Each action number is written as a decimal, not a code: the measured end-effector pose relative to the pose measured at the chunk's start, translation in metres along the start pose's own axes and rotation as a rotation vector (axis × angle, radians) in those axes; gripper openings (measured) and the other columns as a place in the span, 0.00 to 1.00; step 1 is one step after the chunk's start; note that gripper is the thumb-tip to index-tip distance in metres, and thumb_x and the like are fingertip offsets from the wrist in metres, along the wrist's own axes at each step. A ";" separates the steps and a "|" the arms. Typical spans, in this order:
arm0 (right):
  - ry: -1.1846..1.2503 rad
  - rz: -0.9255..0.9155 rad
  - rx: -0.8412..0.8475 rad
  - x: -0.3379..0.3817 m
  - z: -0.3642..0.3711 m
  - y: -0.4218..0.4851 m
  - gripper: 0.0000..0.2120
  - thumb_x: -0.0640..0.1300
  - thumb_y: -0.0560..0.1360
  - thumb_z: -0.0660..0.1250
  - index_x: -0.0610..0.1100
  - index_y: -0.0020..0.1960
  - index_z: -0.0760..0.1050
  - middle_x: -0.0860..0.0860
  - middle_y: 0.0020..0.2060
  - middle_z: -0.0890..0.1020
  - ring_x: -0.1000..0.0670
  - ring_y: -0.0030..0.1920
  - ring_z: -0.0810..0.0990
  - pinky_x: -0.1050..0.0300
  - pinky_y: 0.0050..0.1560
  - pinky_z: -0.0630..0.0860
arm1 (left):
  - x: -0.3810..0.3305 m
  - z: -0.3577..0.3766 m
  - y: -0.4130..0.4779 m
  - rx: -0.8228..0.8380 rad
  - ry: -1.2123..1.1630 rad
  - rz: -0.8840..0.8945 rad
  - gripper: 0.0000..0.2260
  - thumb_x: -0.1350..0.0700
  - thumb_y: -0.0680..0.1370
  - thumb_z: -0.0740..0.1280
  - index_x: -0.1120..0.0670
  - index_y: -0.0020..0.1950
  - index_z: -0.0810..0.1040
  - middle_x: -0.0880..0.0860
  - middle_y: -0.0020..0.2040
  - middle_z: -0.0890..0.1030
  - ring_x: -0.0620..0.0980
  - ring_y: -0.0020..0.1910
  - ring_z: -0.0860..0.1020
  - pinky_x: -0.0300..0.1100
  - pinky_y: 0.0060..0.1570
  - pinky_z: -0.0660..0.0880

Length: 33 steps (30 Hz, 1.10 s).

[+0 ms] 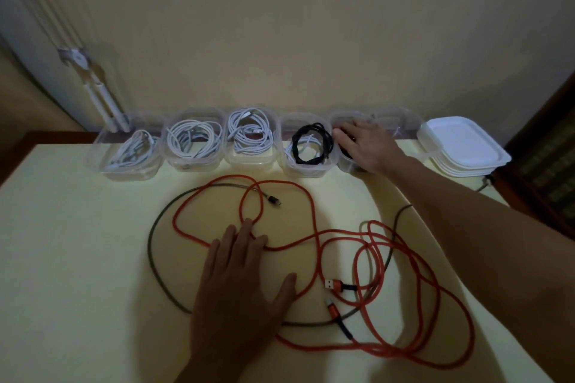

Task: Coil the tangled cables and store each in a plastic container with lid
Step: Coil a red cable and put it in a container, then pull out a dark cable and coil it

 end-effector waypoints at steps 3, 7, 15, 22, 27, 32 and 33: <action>-0.036 0.028 0.068 -0.001 0.002 0.009 0.23 0.56 0.86 0.46 0.53 0.79 0.63 0.38 0.73 0.69 0.41 0.75 0.63 0.41 0.77 0.53 | 0.001 0.001 0.000 0.001 0.004 -0.001 0.30 0.34 0.73 0.61 0.51 0.68 0.76 0.53 0.77 0.68 0.56 0.76 0.65 0.51 0.75 0.56; 0.058 0.076 0.160 0.003 0.003 0.015 0.23 0.49 0.87 0.46 0.47 0.80 0.59 0.35 0.76 0.64 0.39 0.78 0.57 0.41 0.77 0.49 | 0.000 0.001 0.001 0.003 0.000 -0.003 0.30 0.34 0.72 0.62 0.50 0.68 0.76 0.52 0.76 0.68 0.56 0.76 0.65 0.51 0.75 0.55; 0.232 -0.062 -0.294 0.045 -0.020 -0.021 0.19 0.51 0.85 0.54 0.40 0.65 0.75 0.42 0.63 0.78 0.38 0.64 0.75 0.46 0.63 0.68 | 0.001 0.001 0.001 0.011 0.014 -0.009 0.30 0.33 0.73 0.62 0.49 0.68 0.76 0.52 0.77 0.68 0.55 0.76 0.65 0.49 0.76 0.53; 0.063 -0.199 0.133 0.090 0.007 -0.007 0.31 0.56 0.86 0.43 0.37 0.82 0.49 0.40 0.82 0.51 0.45 0.82 0.46 0.45 0.80 0.46 | 0.001 0.001 0.000 -0.003 -0.004 -0.012 0.30 0.34 0.72 0.62 0.50 0.68 0.76 0.51 0.77 0.68 0.55 0.76 0.65 0.50 0.75 0.54; 0.035 -0.153 0.242 0.097 0.007 0.007 0.31 0.58 0.85 0.39 0.43 0.83 0.48 0.42 0.82 0.48 0.45 0.82 0.43 0.45 0.79 0.41 | 0.001 0.002 0.000 -0.017 0.013 -0.008 0.30 0.33 0.73 0.62 0.50 0.68 0.76 0.53 0.77 0.68 0.56 0.76 0.65 0.50 0.75 0.54; 0.191 -0.162 -0.121 0.097 -0.001 -0.023 0.33 0.63 0.83 0.45 0.46 0.82 0.53 0.43 0.82 0.51 0.42 0.82 0.46 0.40 0.80 0.45 | 0.001 0.004 0.000 -0.023 0.011 -0.010 0.30 0.33 0.75 0.59 0.49 0.70 0.74 0.52 0.78 0.66 0.54 0.78 0.62 0.49 0.77 0.51; 0.234 -0.159 -0.177 0.097 -0.002 -0.037 0.31 0.60 0.85 0.49 0.46 0.82 0.53 0.44 0.82 0.51 0.42 0.82 0.46 0.42 0.80 0.44 | 0.002 0.004 0.000 -0.022 0.003 -0.013 0.30 0.33 0.75 0.59 0.49 0.70 0.73 0.51 0.78 0.66 0.54 0.78 0.61 0.49 0.77 0.52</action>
Point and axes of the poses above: each hand's wrist, its own y-axis towards the middle knuckle, its own z-axis out of the palm, x = y × z, the point moved 1 cm from there along y, towards the middle knuckle
